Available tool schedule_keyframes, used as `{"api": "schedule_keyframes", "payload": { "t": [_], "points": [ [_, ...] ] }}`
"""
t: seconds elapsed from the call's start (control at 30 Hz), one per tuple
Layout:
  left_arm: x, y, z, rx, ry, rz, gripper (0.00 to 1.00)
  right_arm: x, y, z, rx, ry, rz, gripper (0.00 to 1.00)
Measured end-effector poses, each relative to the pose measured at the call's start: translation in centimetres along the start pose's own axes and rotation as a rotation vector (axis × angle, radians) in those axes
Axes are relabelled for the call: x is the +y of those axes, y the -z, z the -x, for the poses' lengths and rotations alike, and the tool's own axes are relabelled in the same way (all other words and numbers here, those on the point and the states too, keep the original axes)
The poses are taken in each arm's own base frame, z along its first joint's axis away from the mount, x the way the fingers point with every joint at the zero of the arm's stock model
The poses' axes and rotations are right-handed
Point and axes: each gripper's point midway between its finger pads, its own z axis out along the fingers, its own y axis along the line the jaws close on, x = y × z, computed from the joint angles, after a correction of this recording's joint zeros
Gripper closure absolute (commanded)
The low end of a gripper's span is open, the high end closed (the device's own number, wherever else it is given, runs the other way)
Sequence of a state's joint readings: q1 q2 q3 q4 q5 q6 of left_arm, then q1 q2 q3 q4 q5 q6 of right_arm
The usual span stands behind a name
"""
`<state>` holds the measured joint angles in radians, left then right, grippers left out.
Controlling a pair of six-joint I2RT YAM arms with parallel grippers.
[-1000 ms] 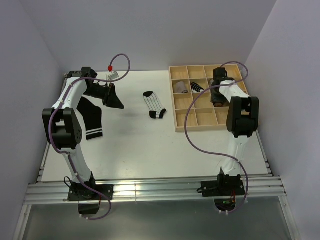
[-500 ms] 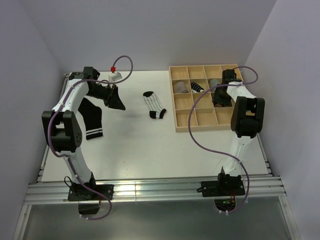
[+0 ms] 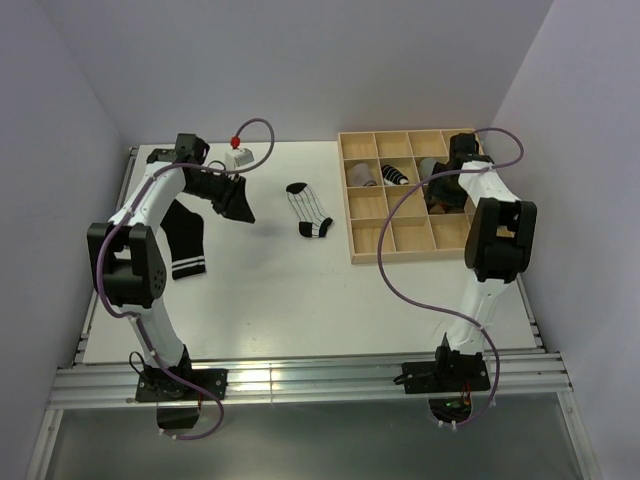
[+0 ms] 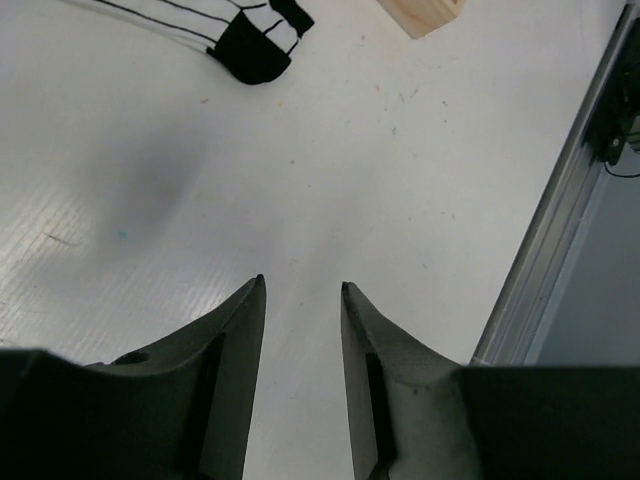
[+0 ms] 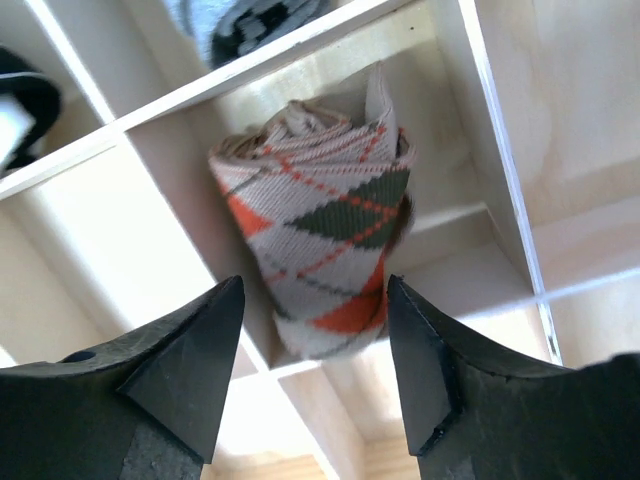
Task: Roll the socks
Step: Place the sock in the storage box.
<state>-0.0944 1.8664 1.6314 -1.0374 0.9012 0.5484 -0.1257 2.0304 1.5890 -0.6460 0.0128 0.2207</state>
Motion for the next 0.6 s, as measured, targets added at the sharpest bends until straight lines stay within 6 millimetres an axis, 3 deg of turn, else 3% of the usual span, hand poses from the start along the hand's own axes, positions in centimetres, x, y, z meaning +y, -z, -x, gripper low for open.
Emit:
{"api": "schedule_keyframes", "payload": {
  "t": [0.4,0.6],
  "points": [
    [2.6,-3.7,-1.7,0.074,-0.028,0.188,0.5,0.5,3.2,0.2,-0.028,-0.023,0.036,0.32],
    [2.0,-7.6,-1.2,0.087,-0.184,0.333,0.4,0.9,8.1,2.2,-0.144,-0.046,0.07,0.32]
  ]
}}
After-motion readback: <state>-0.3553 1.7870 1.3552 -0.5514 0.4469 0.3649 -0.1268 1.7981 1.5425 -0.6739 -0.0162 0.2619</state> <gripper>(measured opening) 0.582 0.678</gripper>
